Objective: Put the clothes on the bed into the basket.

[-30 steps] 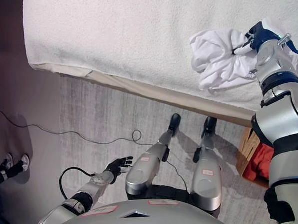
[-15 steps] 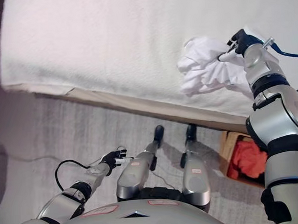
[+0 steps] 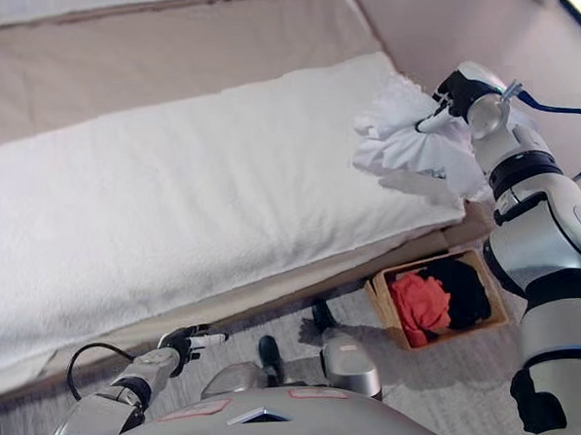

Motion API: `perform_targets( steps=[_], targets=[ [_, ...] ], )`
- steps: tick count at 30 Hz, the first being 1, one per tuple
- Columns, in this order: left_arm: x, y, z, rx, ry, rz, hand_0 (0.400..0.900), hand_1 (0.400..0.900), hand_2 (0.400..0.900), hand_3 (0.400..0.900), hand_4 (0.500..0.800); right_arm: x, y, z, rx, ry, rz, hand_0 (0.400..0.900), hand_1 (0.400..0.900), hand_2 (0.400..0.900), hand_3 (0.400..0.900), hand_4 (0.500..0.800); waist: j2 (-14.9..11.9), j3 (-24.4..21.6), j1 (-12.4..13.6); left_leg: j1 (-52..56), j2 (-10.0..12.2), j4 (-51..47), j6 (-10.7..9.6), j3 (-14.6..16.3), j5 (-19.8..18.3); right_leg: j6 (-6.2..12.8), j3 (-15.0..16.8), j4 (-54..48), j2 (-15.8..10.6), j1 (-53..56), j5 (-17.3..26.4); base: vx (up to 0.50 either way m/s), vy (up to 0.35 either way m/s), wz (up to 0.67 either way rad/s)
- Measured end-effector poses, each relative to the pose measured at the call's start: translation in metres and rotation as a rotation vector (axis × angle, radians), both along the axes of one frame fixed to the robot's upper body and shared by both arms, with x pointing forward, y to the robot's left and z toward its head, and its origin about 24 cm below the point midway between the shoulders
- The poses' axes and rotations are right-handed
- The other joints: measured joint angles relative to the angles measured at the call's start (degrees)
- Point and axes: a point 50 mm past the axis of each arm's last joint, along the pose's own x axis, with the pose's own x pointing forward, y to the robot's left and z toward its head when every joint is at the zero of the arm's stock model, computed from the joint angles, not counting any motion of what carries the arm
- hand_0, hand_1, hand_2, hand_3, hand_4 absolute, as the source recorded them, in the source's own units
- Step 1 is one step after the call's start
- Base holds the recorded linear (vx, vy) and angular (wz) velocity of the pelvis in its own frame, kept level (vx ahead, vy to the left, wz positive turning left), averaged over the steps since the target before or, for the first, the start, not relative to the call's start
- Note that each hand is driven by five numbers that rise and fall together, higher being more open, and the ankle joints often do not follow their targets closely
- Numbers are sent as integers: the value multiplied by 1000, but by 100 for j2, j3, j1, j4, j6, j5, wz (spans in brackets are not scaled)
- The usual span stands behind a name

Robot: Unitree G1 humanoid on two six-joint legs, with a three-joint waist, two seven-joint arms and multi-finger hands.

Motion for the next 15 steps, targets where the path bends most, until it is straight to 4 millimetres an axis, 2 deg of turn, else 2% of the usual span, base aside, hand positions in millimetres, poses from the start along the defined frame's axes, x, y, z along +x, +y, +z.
perform_targets(
  steps=[4,8,12,14,15],
  targets=[
    [-1,5,1,7,-5,20,900,900,900,900,800,-16,-28,-9,-24,56,-81,400,400,400,400,500,122,-65,-138,66,-28,-6,52,223,-58,93,130,-5,-28,-25,-115,-36,37,-28],
    [-9,10,1,20,20,31,900,900,900,900,800,-43,-67,-20,-62,126,-205,400,400,400,400,500,214,-111,-212,169,-45,-9,111,453,-120,110,124,-3,-27,-33,-130,-45,44,-29],
    [-10,14,2,30,28,33,900,900,900,900,800,-57,-84,-25,-84,165,-264,400,400,400,400,500,238,-100,-339,224,-42,-66,136,638,-147,111,115,-3,-30,-49,-130,-3,66,-14],
    [-8,14,2,30,22,30,900,900,900,900,800,-60,-87,-26,-63,162,-281,400,400,400,400,500,290,-73,-479,234,-10,-69,143,628,-216,243,-65,0,-49,-52,-231,10,58,-8],
    [-7,14,3,31,18,29,900,900,900,900,800,-61,-89,-27,-59,164,-291,400,400,400,400,500,313,-62,-468,237,12,-69,146,657,-219,262,-144,3,-46,-71,-246,-12,1,-5]
  ],
)
